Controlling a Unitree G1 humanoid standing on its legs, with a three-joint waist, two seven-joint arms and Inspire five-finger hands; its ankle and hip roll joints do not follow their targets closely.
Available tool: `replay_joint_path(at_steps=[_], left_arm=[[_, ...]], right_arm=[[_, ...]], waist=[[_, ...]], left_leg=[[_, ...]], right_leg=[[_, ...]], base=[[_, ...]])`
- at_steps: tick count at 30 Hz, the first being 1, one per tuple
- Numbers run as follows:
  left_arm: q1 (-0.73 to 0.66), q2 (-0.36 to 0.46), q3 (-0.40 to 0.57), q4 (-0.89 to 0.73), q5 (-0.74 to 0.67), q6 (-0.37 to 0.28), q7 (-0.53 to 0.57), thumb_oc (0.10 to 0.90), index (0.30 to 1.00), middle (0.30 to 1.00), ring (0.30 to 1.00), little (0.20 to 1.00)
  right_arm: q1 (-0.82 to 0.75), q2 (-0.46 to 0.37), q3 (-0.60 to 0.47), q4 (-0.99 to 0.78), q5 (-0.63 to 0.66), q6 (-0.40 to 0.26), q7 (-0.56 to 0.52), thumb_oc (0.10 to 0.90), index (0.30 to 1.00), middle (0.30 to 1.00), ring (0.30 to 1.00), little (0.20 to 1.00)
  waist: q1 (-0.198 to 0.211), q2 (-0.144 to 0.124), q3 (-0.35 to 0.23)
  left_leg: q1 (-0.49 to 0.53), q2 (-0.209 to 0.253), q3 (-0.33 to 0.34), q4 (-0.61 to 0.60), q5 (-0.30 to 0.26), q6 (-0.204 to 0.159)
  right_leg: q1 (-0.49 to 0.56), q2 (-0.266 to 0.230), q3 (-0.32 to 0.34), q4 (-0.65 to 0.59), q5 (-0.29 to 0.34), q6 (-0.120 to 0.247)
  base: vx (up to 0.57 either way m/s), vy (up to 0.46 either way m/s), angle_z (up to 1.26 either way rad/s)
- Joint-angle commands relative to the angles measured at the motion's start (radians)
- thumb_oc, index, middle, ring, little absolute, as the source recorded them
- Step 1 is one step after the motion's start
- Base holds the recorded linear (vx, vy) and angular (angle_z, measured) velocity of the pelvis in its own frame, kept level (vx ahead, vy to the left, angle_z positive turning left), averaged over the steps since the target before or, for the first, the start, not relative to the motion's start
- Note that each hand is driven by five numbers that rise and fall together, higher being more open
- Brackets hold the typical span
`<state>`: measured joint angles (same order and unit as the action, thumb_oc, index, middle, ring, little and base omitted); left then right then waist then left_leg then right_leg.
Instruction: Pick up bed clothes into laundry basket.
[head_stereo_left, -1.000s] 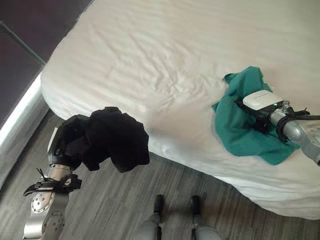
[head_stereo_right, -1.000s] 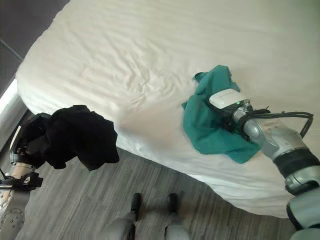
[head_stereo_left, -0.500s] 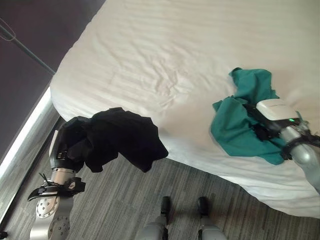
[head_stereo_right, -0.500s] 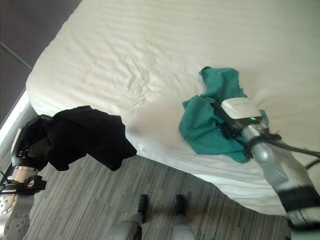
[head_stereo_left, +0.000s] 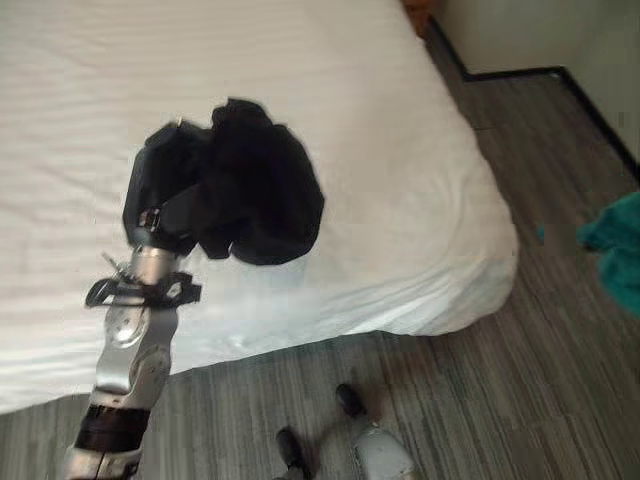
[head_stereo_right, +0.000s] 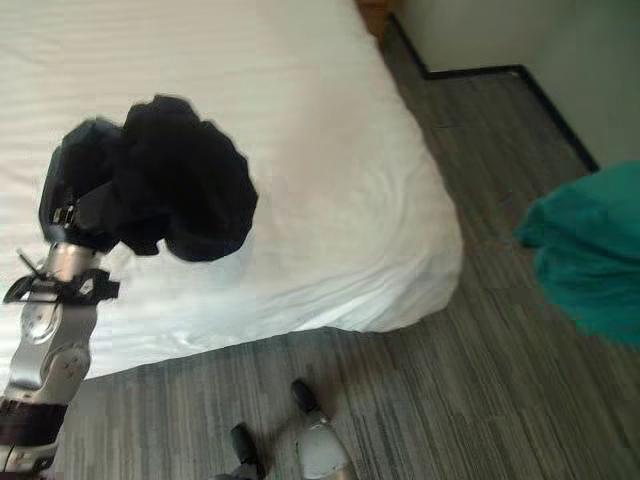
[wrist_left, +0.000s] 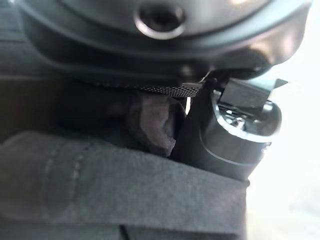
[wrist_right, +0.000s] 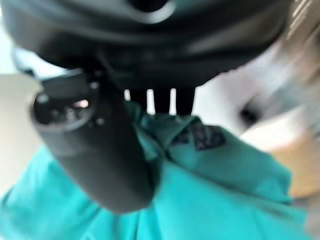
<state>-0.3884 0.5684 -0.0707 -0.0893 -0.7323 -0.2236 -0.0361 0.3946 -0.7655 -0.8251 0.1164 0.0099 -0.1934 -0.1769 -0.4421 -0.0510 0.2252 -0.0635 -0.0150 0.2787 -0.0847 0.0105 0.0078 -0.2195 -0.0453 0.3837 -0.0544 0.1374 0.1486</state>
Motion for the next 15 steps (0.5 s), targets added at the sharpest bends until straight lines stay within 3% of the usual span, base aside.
replay_joint_path(at_steps=[1, 2, 3, 4, 5, 6, 7, 8, 9, 10, 11, 12, 13, 14, 15], left_arm=[[-0.069, 0.043, -0.002, -0.055, 0.024, -0.119, -0.041, 0.400, 0.300, 0.300, 0.300, 0.300], [-0.080, 0.040, -0.003, -0.056, 0.019, -0.120, -0.040, 0.400, 0.300, 0.300, 0.300, 0.300], [-0.084, 0.042, 0.010, -0.061, 0.013, -0.122, -0.033, 0.400, 0.300, 0.300, 0.300, 0.300], [-0.079, 0.034, 0.026, -0.062, 0.011, -0.122, -0.031, 0.400, 0.300, 0.300, 0.300, 0.300], [-0.078, 0.035, 0.027, -0.063, 0.011, -0.122, -0.031, 0.400, 0.300, 0.300, 0.300, 0.300], [-0.054, 0.030, 0.061, -0.070, 0.016, -0.126, -0.022, 0.400, 0.300, 0.300, 0.300, 0.300], [-0.022, 0.021, 0.092, -0.094, 0.021, -0.127, -0.022, 0.400, 0.300, 0.300, 0.300, 0.300], [0.035, -0.001, 0.134, -0.110, 0.024, -0.126, -0.020, 0.400, 0.300, 0.300, 0.300, 0.300], [0.047, 0.006, 0.143, -0.116, 0.026, -0.125, -0.020, 0.400, 0.300, 0.300, 0.300, 0.300], [0.095, 0.010, 0.183, -0.122, 0.033, -0.120, -0.012, 0.400, 0.300, 0.300, 0.300, 0.300], [0.106, 0.018, 0.191, -0.128, 0.033, -0.119, -0.012, 0.400, 0.300, 0.300, 0.300, 0.300], [0.132, 0.011, 0.186, -0.126, 0.035, -0.116, -0.016, 0.400, 0.300, 0.300, 0.300, 0.300], [0.158, 0.000, 0.197, -0.131, 0.037, -0.121, -0.006, 0.400, 0.300, 0.300, 0.300, 0.300], [0.190, -0.010, 0.214, -0.141, 0.040, -0.122, 0.018, 0.400, 0.300, 0.300, 0.300, 0.300], [0.273, -0.039, 0.271, -0.162, 0.048, -0.117, 0.042, 0.400, 0.300, 0.300, 0.300, 0.300]], right_arm=[[-0.055, -0.080, -0.089, -0.014, 0.036, -0.079, -0.095, 0.400, 0.300, 0.300, 0.300, 0.300], [-0.062, -0.078, -0.080, -0.014, 0.041, -0.083, -0.099, 0.400, 0.300, 0.300, 0.300, 0.300], [-0.076, -0.082, -0.069, -0.016, 0.044, -0.086, -0.107, 0.400, 0.300, 0.300, 0.300, 0.300], [-0.086, -0.078, -0.053, -0.028, 0.042, -0.086, -0.098, 0.400, 0.300, 0.300, 0.300, 0.300], [-0.088, -0.077, -0.052, -0.029, 0.042, -0.086, -0.098, 0.400, 0.300, 0.300, 0.300, 0.300], [-0.129, -0.065, -0.019, -0.049, 0.062, -0.096, -0.092, 0.400, 0.300, 0.300, 0.300, 0.300], [-0.173, -0.032, 0.026, -0.086, 0.074, -0.104, -0.087, 0.400, 0.300, 0.300, 0.300, 0.300], [-0.255, 0.053, 0.110, -0.099, 0.169, -0.127, -0.075, 0.400, 0.300, 0.300, 0.300, 0.300], [-0.259, 0.057, 0.122, -0.099, 0.176, -0.129, -0.072, 0.400, 0.300, 0.300, 0.300, 0.300], [-0.293, 0.129, 0.193, -0.110, 0.335, -0.155, -0.034, 0.400, 0.300, 0.300, 0.300, 0.300], [-0.293, 0.132, 0.200, -0.109, 0.348, -0.157, -0.024, 0.400, 0.300, 0.300, 0.300, 0.300], [-0.295, 0.192, 0.254, -0.113, 0.494, -0.173, 0.022, 0.400, 0.300, 0.300, 0.300, 0.300], [-0.306, 0.224, 0.279, -0.129, 0.558, -0.196, 0.037, 0.400, 0.300, 0.300, 0.300, 0.300], [-0.329, 0.235, 0.348, -0.152, 0.613, -0.192, 0.069, 0.400, 0.300, 0.300, 0.300, 0.300], [-0.321, 0.229, 0.415, -0.169, 0.666, -0.153, 0.118, 0.400, 0.300, 0.300, 0.300, 0.300]], waist=[[0.000, 0.042, -0.077], [0.007, 0.041, -0.075], [0.023, 0.044, -0.075], [0.028, 0.039, -0.075], [0.030, 0.038, -0.074], [0.067, 0.043, -0.095], [0.089, 0.035, -0.105], [0.135, 0.026, -0.131], [0.136, 0.019, -0.132], [0.165, 0.003, -0.142], [0.170, -0.005, -0.140], [0.176, -0.026, -0.143], [0.208, -0.035, -0.130], [0.250, -0.039, -0.104], [0.324, -0.058, -0.094]], left_leg=[[0.026, 0.103, 0.069, -0.003, -0.017, -0.071], [0.042, 0.119, 0.113, -0.003, -0.013, -0.074], [0.064, 0.141, 0.181, -0.003, -0.003, -0.076], [0.094, 0.150, 0.228, -0.003, -0.008, -0.077], [0.096, 0.150, 0.231, -0.003, -0.006, -0.078], [0.134, 0.160, 0.304, -0.003, -0.016, -0.078], [0.159, 0.162, 0.369, -0.003, -0.013, -0.075], [0.192, 0.171, 0.450, 0.004, -0.002, -0.079], [0.198, 0.172, 0.463, 0.004, -0.001, -0.084], [0.204, 0.213, 0.510, 0.127, 0.017, -0.120], [0.204, 0.231, 0.521, 0.158, 0.010, -0.131], [0.165, 0.315, 0.478, 0.313, 0.055, -0.176], [0.130, 0.360, 0.413, 0.420, 0.116, -0.214], [0.092, 0.384, 0.333, 0.498, 0.174, -0.210], [0.016, 0.229, -0.011, 0.489, 0.105, -0.131]], right_leg=[[0.020, 0.017, -0.067, 0.084, -0.012, 0.074], [0.022, 0.009, -0.129, 0.119, -0.038, 0.063], [0.031, -0.016, -0.236, 0.160, -0.066, 0.051], [0.048, -0.023, -0.274, 0.183, -0.094, 0.042], [0.048, -0.021, -0.271, 0.184, -0.093, 0.041], [0.092, -0.069, -0.412, 0.200, -0.114, 0.045], [0.116, -0.084, -0.456, 0.191, -0.097, 0.050], [0.146, -0.095, -0.542, 0.152, -0.088, 0.055], [0.151, -0.091, -0.534, 0.141, -0.084, 0.054], [0.176, -0.100, -0.566, 0.086, -0.104, 0.039], [0.183, -0.092, -0.556, 0.079, -0.102, 0.031], [0.215, -0.035, -0.468, 0.048, -0.138, -0.006], [0.231, -0.012, -0.430, 0.047, -0.153, -0.034], [0.228, 0.014, -0.404, 0.059, -0.142, -0.068], [0.220, 0.018, -0.293, 0.077, -0.125, -0.076]], base=[[-0.21, -0.027, -0.72], [-0.12, 0.005, -1.18], [-0.11, 0.004, -2.12], [-0.08, 0.007, -2.58], [-0.08, 0.041, -2.13], [-0.10, 0.023, -1.28], [-0.13, -0.085, -2.25], [-0.08, -0.143, -3.27], [0.05, -0.303, -3.74], [0.08, -0.226, -3.01], [0.16, -0.484, -1.92], [0.15, -0.392, -1.71], [0.06, -0.438, -1.19], [-0.07, -0.182, -2.20], [-0.15, -0.081, -2.49]])
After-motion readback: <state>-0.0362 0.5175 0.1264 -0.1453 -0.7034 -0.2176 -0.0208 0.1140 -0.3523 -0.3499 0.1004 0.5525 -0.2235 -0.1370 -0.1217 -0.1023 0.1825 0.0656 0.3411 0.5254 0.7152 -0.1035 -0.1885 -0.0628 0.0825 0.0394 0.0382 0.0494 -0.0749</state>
